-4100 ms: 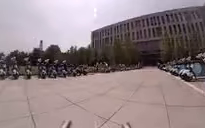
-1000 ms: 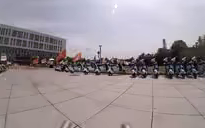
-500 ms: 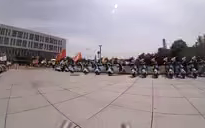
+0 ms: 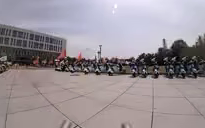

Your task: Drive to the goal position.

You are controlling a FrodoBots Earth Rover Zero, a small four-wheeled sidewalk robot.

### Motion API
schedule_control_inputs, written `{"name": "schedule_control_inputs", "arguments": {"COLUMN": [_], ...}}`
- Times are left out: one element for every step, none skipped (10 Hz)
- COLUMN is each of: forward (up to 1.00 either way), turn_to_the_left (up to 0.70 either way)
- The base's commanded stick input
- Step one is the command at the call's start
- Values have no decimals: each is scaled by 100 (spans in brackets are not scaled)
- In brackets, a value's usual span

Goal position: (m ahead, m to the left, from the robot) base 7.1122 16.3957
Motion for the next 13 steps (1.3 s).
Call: {"name": "schedule_control_inputs", "arguments": {"forward": [0, 0, 0, 0, 0, 0, 0, 0, 0, 0, 0, 0, 0], "turn_to_the_left": [100, 100, 100, 100, 100, 100, 100, 100, 100, 100, 100, 100, 100]}}
